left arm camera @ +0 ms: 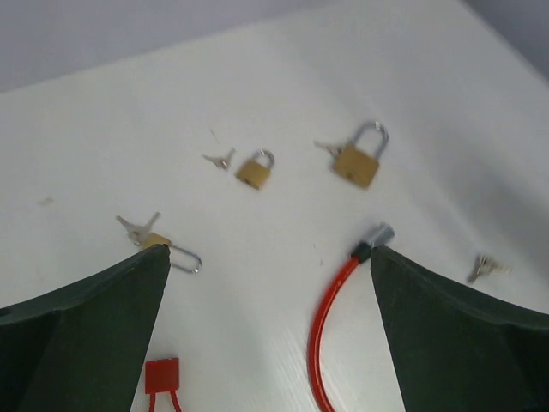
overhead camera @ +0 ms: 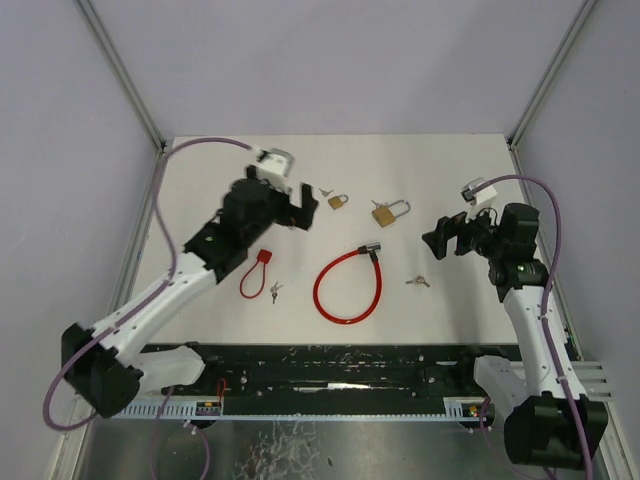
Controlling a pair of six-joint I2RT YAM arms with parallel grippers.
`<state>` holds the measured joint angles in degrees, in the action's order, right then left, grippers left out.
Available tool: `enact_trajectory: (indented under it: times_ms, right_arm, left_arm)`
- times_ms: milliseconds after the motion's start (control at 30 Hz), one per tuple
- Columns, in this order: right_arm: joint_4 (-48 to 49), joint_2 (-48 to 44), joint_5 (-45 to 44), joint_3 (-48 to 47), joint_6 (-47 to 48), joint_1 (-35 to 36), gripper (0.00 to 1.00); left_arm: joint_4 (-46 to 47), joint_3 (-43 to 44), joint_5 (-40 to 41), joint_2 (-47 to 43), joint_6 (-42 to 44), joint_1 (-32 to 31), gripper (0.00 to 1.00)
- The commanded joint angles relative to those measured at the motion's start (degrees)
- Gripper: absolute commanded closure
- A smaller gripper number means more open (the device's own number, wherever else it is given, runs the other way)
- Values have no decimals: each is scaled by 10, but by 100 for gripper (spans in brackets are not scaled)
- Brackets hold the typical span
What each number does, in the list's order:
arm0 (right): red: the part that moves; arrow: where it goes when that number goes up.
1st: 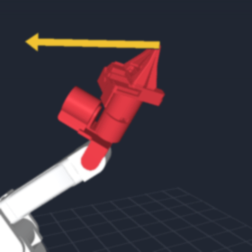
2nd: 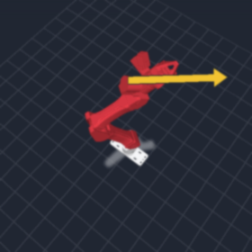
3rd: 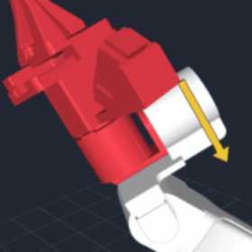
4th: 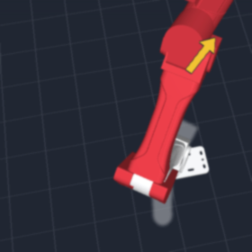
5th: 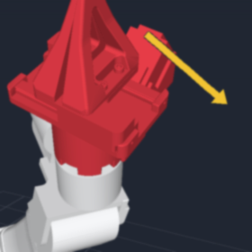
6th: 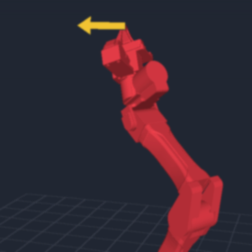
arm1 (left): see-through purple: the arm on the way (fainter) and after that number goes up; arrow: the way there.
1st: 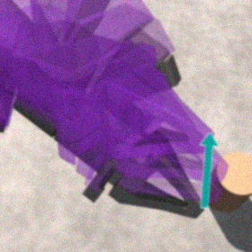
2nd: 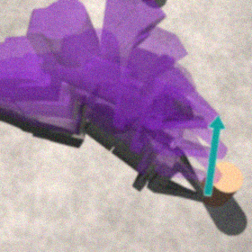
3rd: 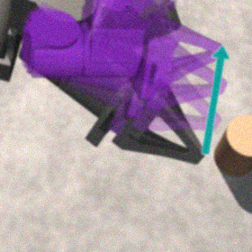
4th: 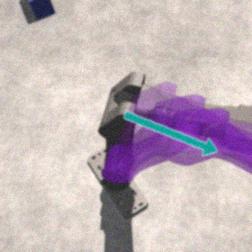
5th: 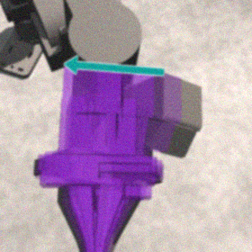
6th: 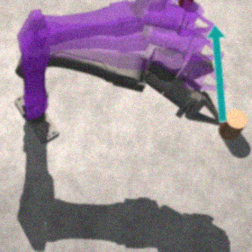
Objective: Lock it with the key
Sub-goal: Reset both arms
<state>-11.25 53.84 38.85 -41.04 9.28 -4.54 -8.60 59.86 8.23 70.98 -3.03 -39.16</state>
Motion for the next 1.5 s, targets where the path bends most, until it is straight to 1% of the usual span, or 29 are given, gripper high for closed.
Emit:
enact_trajectory:
  times_ms: [0,67,133,200,300,367,433,533,767,1033,1467]
  right_arm:
    - [55,-65,-180,-37,-36,-4,1]
    - [66,-96,-213,-36,-34,-4,1]
    - [85,-125,-232,-24,-31,-4,1]
    - [102,-146,-246,-15,-32,-4,1]
    - [131,-175,-271,-3,-52,-4,1]
    - [169,-195,-320,7,-92,-4,1]
    - [166,-193,-375,-6,-126,-4,1]
    - [173,-199,-409,-7,-148,-4,1]
    - [150,-200,-397,-24,-146,-4,1]
    - [146,-200,-375,-22,-134,-4,1]
    - [147,-198,-371,-18,-131,-4,1]
  left_arm:
    - [106,-44,-137,-100,-119,104,0]
    - [132,-67,-156,-130,-145,157,0]
    - [144,-82,-144,-151,-151,176,0]
    - [146,-87,-126,-162,-148,179,0]
    - [143,-91,-124,-166,-142,179,0]
    - [142,-93,-122,-167,-137,179,0]
    - [141,-93,-116,-168,-132,179,0]
    - [137,-92,-114,-165,-127,178,0]
    - [135,-91,-125,-159,-123,179,0]
    - [132,-89,-129,-156,-117,179,0]
    - [127,-86,-137,-150,-112,179,0]
